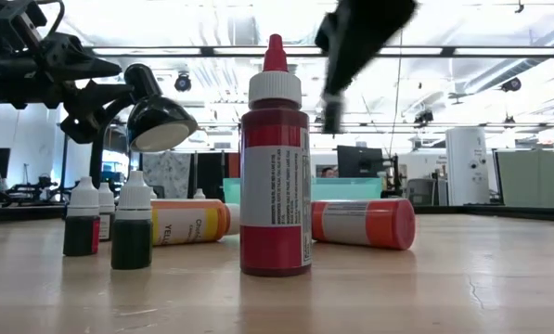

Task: Pick & Place food coloring
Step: Put the bottom center small green food coloring bottle into the bin

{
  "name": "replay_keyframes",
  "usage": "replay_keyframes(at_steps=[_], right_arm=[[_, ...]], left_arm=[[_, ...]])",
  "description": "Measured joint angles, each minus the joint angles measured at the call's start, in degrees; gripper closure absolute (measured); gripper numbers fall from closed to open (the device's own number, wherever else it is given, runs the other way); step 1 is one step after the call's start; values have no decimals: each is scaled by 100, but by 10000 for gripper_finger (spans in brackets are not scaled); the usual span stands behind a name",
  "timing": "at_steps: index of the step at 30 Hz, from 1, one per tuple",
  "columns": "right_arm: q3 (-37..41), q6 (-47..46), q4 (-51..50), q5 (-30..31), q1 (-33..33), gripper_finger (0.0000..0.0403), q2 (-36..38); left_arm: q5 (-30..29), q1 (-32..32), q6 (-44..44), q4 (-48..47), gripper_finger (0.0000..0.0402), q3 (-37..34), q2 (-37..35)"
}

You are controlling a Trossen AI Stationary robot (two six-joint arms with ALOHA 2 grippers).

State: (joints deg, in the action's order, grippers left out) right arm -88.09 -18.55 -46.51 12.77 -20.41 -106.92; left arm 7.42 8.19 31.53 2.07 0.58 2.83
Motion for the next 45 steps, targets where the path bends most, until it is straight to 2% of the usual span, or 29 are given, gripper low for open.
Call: replay_keyframes(at_steps=[4, 9, 14, 19, 23, 28, 33, 39, 45], right_arm=[[7, -642, -6, 744, 583, 354, 169], [-37, -807, 147, 838, 1422, 354, 196], [-45, -486, 597, 764, 2208, 354, 196], [-59, -83, 939, 137, 2989, 354, 132], [-55, 337, 926, -110, 3479, 354, -21], [-55, 925, 905, -397, 3848, 354, -191], [-55, 1533, 863, -436, 4122, 354, -423], [-60, 1493, 657, -440, 4419, 353, -846], [-68, 997, 443, -447, 4624, 353, -1020]], left_arm=[[2, 0, -2, 0, 296, -2, 0], [0, 0, -2, 0, 296, 0, 0], [2, 7, -1, 0, 296, -1, 0], [2, 7, -2, 0, 296, 0, 0], [0, 4, -1, 0, 296, -1, 0], [2, 4, -1, 0, 296, -2, 0], [0, 4, -1, -1, 296, -1, 0], [2, 4, -2, 0, 296, -2, 0], [2, 4, 0, 0, 296, -2, 0]])
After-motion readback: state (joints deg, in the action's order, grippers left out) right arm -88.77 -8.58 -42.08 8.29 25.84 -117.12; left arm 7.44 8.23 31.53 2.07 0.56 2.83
